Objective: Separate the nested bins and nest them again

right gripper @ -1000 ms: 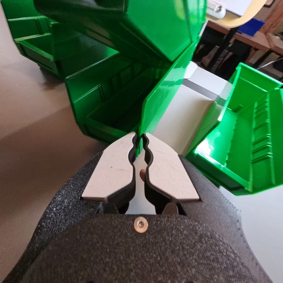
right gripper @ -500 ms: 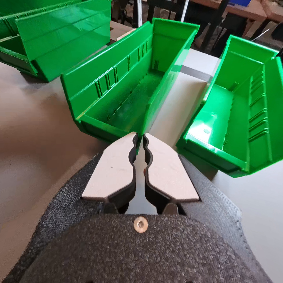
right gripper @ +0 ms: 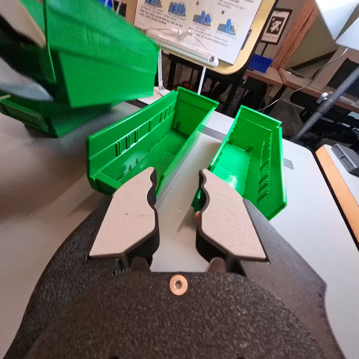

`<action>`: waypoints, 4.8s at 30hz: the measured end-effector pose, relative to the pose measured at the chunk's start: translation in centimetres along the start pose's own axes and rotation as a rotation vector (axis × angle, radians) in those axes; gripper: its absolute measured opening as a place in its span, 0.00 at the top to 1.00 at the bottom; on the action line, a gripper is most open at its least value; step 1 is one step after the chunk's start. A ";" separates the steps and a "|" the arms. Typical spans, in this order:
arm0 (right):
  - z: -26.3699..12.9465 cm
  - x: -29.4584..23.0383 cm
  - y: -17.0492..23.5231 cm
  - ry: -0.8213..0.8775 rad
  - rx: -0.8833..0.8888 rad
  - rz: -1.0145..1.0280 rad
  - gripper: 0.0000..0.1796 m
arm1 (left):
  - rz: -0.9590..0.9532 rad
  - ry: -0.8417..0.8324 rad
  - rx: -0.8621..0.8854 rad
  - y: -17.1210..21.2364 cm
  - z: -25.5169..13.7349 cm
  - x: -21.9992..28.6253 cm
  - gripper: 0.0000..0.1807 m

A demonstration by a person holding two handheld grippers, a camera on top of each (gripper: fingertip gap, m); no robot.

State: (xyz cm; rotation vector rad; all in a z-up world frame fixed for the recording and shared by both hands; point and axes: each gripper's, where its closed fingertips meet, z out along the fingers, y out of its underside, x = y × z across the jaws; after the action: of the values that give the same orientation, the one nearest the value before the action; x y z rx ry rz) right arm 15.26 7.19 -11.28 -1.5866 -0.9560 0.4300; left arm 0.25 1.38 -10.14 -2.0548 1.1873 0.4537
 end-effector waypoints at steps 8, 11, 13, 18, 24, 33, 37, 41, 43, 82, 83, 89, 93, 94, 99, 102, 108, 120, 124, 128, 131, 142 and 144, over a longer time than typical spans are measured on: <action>-3.6 0.7 -1.8 -0.015 0.061 0.051 0.68 | 0.086 0.009 -0.082 2.2 3.6 3.5 0.83; -5.0 0.0 -1.3 -0.046 0.054 0.068 0.64 | 0.102 0.007 -0.091 2.6 4.6 4.2 0.83; -5.8 -0.2 -0.6 -0.060 0.033 0.073 0.61 | 0.124 -0.004 -0.094 2.9 5.3 4.5 0.83; -7.7 -0.2 0.9 -0.068 0.001 0.080 0.56 | 0.153 -0.028 -0.090 3.7 6.9 4.7 0.83; -8.6 -0.2 1.9 -0.077 -0.018 0.086 0.55 | 0.218 -0.006 -0.080 4.7 8.4 5.6 0.83; -7.3 -1.7 2.5 -0.133 -0.044 0.081 0.56 | 0.253 -0.015 -0.058 5.4 8.9 6.1 0.83; -7.0 -2.3 2.5 -0.147 -0.046 0.078 0.56 | 0.241 -0.025 -0.036 5.2 8.9 5.9 0.81; -6.8 -2.1 2.9 -0.149 -0.054 0.080 0.56 | 0.085 -0.018 0.098 3.5 6.9 5.9 0.71; -6.6 -2.1 3.3 -0.156 -0.066 0.069 0.58 | 0.000 -0.033 0.229 2.0 4.6 5.7 0.71; 1.8 -4.7 1.0 -0.333 0.003 -0.046 0.74 | -0.750 -0.214 0.503 15.8 -6.3 3.5 0.75; 1.1 -3.9 0.2 -0.302 0.034 -0.049 0.72 | -0.751 -0.218 0.503 15.8 -6.4 3.5 0.75; -3.4 0.8 -1.1 -0.104 0.116 -0.039 0.62 | -0.763 -0.253 0.515 16.0 -6.7 3.0 0.74; -5.2 2.9 1.0 -0.011 0.093 -0.024 0.58 | -0.775 -0.265 0.518 16.0 -6.9 2.8 0.73; -5.4 3.2 1.7 -0.001 0.083 -0.019 0.58 | -0.786 -0.265 0.522 16.0 -7.0 2.7 0.73; -5.3 4.8 5.0 0.023 0.031 0.057 0.55 | -0.882 -0.274 0.535 16.8 -8.4 2.2 0.72; -5.0 5.1 6.0 0.020 0.019 0.099 0.55 | -0.913 -0.295 0.507 17.8 -8.9 2.4 0.70; -4.8 5.4 6.6 0.037 0.012 0.085 0.55 | -0.921 -0.381 0.474 19.6 -10.3 2.6 0.68; -3.6 4.4 6.7 -0.053 -0.046 -0.009 0.57 | -0.923 -0.428 0.470 20.0 -10.7 2.2 0.64; -0.9 4.2 6.8 -0.129 -0.167 -0.301 0.61 | -0.928 -0.425 0.478 20.0 -10.9 2.1 0.64; 2.0 4.4 7.7 -0.226 -0.322 -0.588 0.62 | -0.923 -0.417 0.470 19.9 -10.6 2.2 0.65; 3.5 4.1 8.1 -0.314 -0.410 -0.726 0.64 | -0.921 -0.397 0.474 19.7 -10.4 2.4 0.66; 5.9 5.5 11.5 -0.372 -0.597 -0.851 0.83 | -0.901 -0.379 0.482 19.3 -10.4 2.8 0.68; 5.7 5.6 11.6 -0.364 -0.591 -0.888 0.83 | -0.901 -0.377 0.480 19.3 -10.4 2.8 0.68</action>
State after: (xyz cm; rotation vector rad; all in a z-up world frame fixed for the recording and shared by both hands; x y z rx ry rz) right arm 18.47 15.28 -22.34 -1.4089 -2.0720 -0.2284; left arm -15.24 -14.13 -12.51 -1.7427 0.0659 0.0819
